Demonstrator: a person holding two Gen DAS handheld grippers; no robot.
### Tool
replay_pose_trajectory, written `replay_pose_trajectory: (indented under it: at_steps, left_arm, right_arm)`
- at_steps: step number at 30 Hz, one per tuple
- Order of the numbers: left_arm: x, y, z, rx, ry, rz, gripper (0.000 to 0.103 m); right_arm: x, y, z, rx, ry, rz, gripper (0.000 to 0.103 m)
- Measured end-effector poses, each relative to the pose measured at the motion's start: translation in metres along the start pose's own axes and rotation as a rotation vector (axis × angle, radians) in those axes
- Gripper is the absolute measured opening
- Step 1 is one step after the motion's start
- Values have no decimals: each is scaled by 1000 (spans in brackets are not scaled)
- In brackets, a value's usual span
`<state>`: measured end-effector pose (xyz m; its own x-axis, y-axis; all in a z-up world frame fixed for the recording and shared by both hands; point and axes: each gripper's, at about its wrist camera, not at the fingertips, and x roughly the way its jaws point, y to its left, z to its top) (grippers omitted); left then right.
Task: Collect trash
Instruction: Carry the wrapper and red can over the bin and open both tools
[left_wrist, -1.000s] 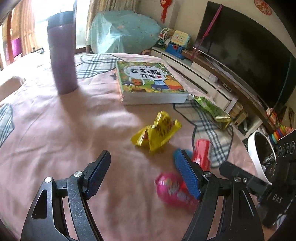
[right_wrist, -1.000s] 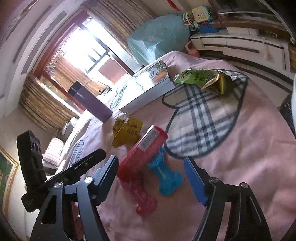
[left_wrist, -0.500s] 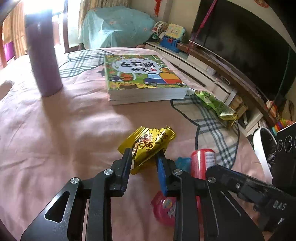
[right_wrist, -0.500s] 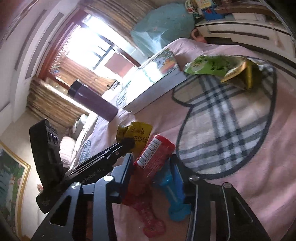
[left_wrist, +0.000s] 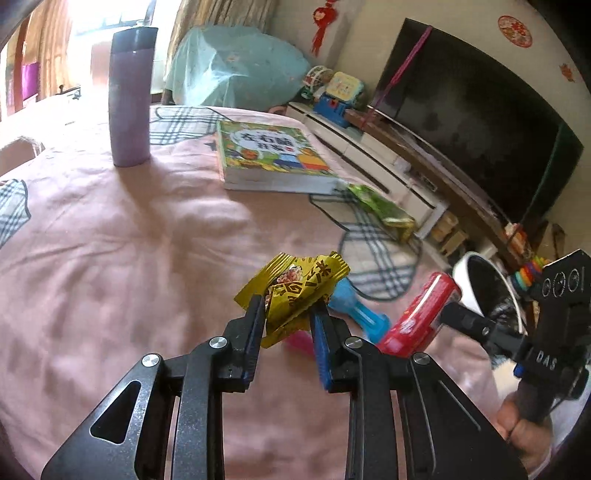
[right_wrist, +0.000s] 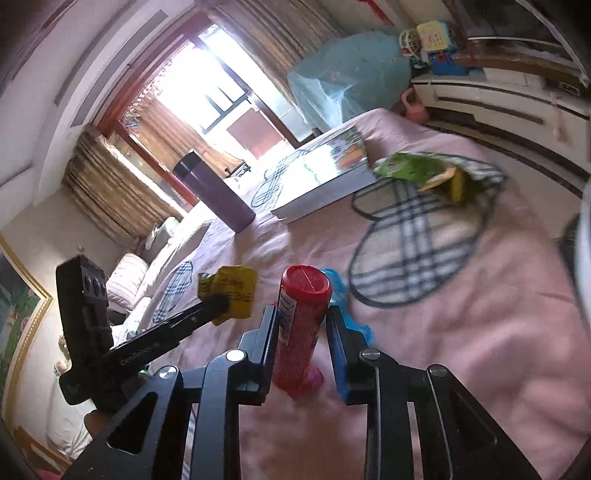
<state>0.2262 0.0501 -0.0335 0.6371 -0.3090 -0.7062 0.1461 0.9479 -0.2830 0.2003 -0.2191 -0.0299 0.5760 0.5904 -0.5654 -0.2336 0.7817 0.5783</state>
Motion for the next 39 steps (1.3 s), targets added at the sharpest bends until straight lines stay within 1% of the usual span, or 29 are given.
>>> replay_pose_trajectory:
  at_steps: [4,7,12,17,32,39]
  left_arm:
    - [-6,-17,-14,12,11,-32,24]
    - [-7,-32,-23,24,21,-53,24]
    - [-6,-65,-35,67,42,-93,24]
    - [-8,-97,-41,119,43,-120,24]
    - [7,-193,-38,246,56,-202,24]
    - [20,-233,-33,296,60,-223,24]
  right_arm:
    - [-35,-24,-7,47,-35,-28,26]
    - [-59,-32,-15,29,-84,-97,26]
    - [-81,-45,-24,56,-121,-108,26]
    - [-98,-59,-26,71,-156,-135,26]
    - [-159,-97,-22,120,-263,-191,26]
    - [-189,-121,-13,142,-325,-249,26]
